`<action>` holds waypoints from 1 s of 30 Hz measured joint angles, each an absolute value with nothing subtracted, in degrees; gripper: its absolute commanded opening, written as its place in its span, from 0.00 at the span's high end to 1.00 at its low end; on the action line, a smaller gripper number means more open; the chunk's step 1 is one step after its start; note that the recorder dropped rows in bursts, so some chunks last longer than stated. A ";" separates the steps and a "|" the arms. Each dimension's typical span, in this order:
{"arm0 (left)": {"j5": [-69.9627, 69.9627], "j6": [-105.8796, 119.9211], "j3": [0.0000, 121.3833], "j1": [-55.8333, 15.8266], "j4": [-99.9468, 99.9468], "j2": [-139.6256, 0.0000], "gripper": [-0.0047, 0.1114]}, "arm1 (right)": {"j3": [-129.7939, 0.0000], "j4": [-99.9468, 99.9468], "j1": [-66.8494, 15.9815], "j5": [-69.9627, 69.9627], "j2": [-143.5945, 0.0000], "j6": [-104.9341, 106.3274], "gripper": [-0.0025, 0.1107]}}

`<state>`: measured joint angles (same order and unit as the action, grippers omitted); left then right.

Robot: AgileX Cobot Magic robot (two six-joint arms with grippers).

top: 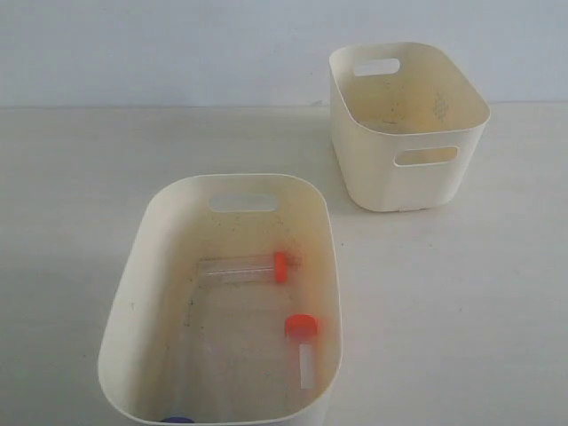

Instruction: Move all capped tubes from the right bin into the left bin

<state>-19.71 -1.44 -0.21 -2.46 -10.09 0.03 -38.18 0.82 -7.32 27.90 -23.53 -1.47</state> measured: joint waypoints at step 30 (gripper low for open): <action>-19.71 -1.44 -0.21 -2.46 -10.09 0.03 0.92 | 0.04 0.43 1.92 19.19 -0.25 0.34 0.97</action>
